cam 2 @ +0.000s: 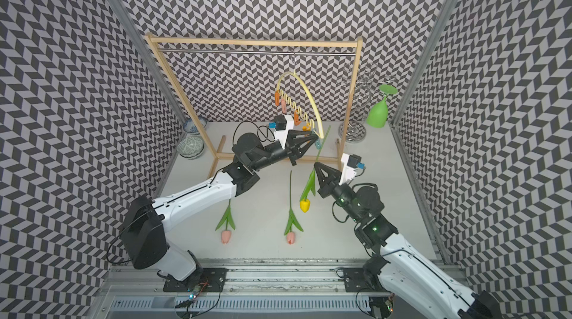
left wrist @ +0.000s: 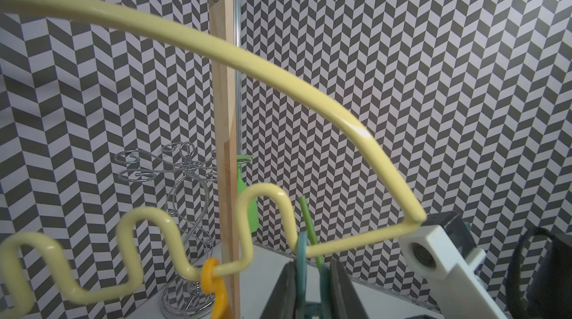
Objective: Dry the flowers on a clothes hanger
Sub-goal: Clamp the flower onto the hanger.
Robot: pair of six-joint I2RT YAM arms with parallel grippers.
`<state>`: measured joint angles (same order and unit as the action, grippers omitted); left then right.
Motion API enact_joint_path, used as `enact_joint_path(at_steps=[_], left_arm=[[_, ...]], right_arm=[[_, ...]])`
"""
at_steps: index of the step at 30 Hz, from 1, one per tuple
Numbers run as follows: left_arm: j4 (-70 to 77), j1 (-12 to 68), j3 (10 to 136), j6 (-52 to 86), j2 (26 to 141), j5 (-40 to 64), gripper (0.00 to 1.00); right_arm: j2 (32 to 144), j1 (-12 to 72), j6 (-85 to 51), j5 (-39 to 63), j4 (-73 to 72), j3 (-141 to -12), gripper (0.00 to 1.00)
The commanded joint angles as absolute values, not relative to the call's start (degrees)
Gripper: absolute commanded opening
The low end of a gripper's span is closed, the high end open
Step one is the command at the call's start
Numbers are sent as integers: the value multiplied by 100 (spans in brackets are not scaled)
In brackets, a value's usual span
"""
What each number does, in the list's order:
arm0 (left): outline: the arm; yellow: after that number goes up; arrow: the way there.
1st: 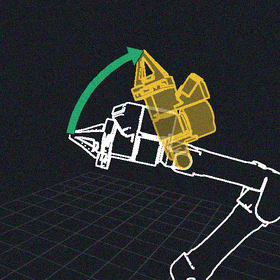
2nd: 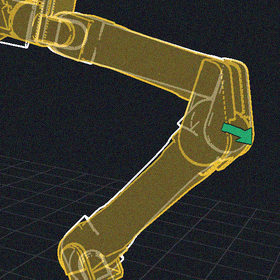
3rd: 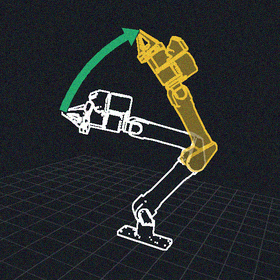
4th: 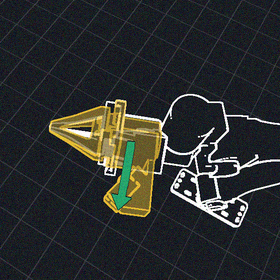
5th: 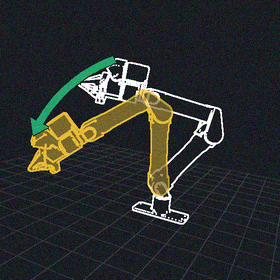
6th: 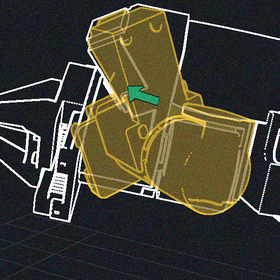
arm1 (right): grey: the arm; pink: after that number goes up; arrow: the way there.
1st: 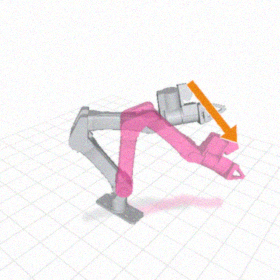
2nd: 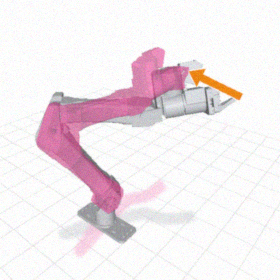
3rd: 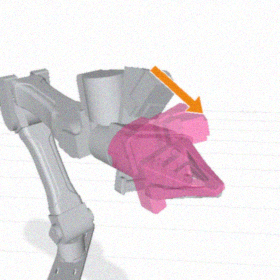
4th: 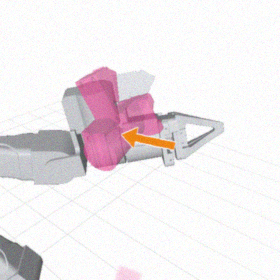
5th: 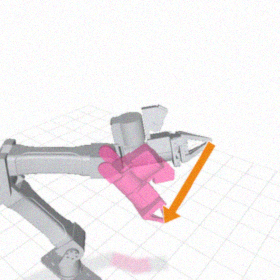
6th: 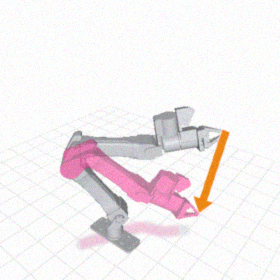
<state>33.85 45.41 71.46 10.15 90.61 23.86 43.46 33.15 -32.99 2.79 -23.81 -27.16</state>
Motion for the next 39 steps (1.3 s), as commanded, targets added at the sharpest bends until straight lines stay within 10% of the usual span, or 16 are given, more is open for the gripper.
enact_joint_path(at_steps=[1, 39], left_arm=[[3592, 4583, 7135, 1083, 9092, 2456, 21], [3525, 4589, 7183, 1249, 9332, 2679, 22]], right_arm=[[4352, 2985, -3466, 528, -2479, -2738, 0], [4755, 2788, -3087, 1573, -2496, -3390, 0]])
